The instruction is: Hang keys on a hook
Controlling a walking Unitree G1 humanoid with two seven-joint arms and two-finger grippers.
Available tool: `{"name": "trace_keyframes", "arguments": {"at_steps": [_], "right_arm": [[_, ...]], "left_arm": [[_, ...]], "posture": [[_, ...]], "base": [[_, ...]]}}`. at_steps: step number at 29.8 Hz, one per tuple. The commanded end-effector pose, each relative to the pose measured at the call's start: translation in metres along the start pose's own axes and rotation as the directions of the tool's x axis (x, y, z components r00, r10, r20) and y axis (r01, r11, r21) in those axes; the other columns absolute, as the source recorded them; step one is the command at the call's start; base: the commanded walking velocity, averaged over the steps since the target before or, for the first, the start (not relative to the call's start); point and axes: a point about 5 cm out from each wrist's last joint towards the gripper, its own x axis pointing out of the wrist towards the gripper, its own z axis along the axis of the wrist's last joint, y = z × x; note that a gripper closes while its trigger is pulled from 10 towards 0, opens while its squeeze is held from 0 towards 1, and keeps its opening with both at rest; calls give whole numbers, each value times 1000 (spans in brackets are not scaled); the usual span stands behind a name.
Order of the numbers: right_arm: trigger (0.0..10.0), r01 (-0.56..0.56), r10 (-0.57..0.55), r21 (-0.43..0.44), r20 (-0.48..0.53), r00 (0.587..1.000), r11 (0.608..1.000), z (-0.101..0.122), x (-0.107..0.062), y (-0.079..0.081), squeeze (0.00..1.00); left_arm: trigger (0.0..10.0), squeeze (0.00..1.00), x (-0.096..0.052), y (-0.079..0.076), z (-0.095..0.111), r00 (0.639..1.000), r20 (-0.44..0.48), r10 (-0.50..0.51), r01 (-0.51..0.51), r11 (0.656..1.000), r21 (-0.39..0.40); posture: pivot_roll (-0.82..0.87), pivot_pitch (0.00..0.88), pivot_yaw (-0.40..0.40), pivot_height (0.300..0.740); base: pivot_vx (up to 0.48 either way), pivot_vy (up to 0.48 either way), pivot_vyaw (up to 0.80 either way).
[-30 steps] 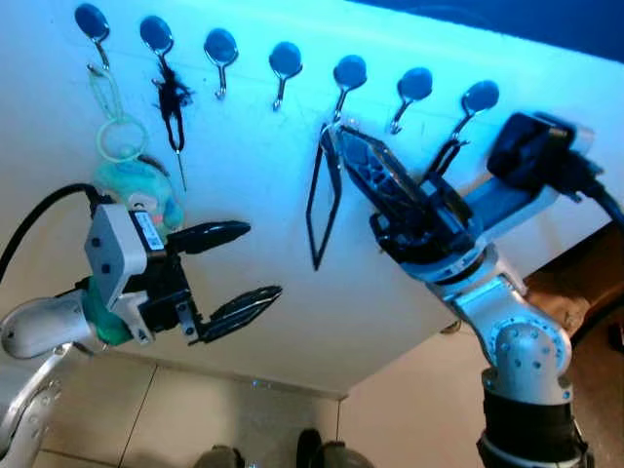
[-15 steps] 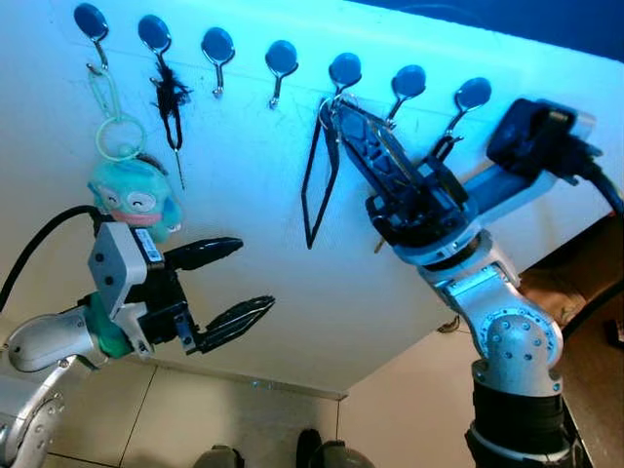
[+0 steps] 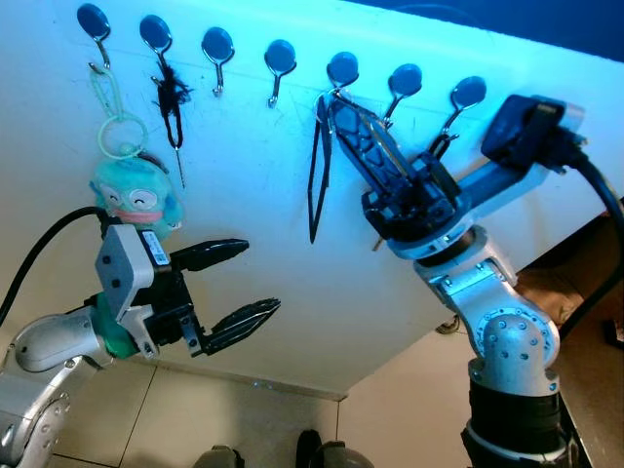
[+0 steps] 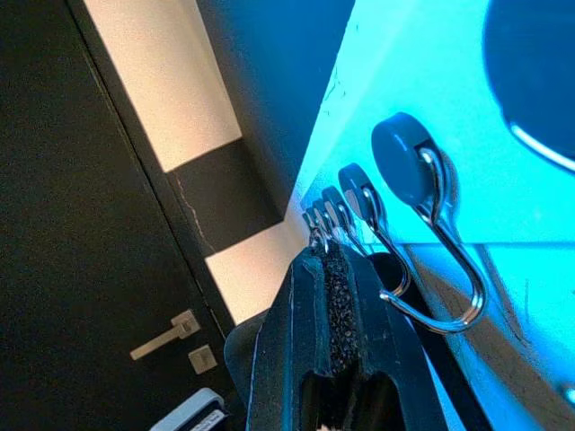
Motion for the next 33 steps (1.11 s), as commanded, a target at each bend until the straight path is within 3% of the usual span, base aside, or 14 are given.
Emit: {"name": "trace_keyframes", "arguments": {"at_steps": [1, 15, 20, 33], "right_arm": [[0, 133, -133, -7, -43, 990, 991, -6, -9, -15, 0], [0, 207, -206, 9, -54, 977, 978, -13, -15, -21, 0], [0, 29, -25, 58, -73, 997, 998, -17, -17, 3, 0], [0, -80, 100, 147, -133, 986, 986, -29, -28, 22, 0]], "left_arm": [[10000, 1000, 2, -3, 0, 1000, 1, -19, 19, 1000, 7], [10000, 1000, 3, -4, 0, 1000, -1, -24, 24, 1000, 9], [10000, 1000, 4, -5, 0, 999, 1, -32, 32, 999, 8], [10000, 1000, 6, -6, 1, 999, 6, -38, 38, 999, 4]], "posture": [[130, 127, -41, 740], [122, 132, -40, 740], [121, 135, -39, 740], [115, 142, -40, 740]], "base": [[0, 0, 0], [0, 0, 0], [0, 0, 0], [0, 0, 0]]}}
